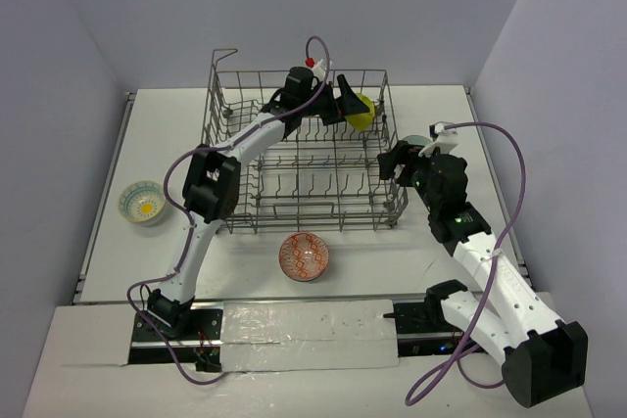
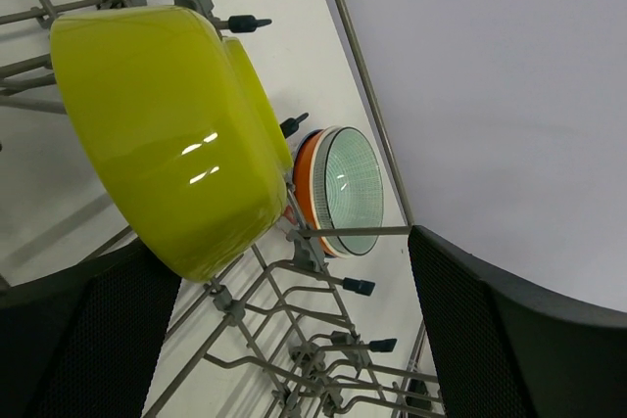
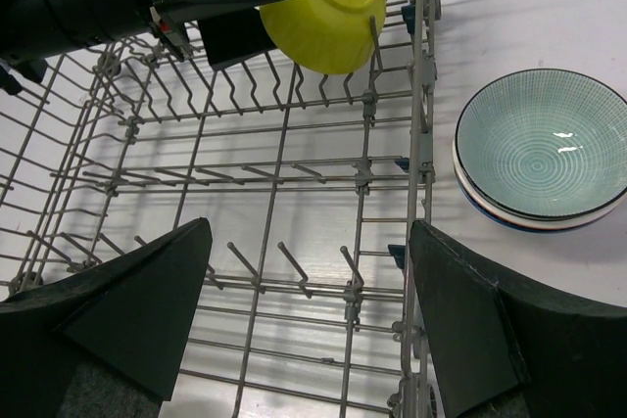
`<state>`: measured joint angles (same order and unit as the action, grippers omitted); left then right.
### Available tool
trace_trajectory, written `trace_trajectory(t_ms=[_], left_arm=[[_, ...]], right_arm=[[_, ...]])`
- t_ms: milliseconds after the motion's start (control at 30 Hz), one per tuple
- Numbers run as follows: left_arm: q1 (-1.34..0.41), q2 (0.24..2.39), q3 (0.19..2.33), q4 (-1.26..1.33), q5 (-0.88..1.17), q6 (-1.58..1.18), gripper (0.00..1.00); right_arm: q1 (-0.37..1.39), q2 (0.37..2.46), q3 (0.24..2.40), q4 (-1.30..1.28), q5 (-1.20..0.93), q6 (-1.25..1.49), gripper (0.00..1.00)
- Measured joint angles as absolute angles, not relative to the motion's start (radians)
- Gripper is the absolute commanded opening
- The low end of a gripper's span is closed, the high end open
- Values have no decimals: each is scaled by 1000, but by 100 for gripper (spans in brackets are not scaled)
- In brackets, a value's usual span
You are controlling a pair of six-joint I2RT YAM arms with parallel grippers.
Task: Load the bowls into the dish rack
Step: Insert the bowl into the dish rack.
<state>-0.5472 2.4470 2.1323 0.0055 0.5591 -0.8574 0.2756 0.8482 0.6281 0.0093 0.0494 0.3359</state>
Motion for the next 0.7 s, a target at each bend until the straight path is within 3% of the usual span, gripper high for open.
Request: trace_trajectory(t_ms=[700], left_arm=[[-535,2420,2148,-121,507,-805,99]], right_arm=[[276,848,628,14,37,336,89]])
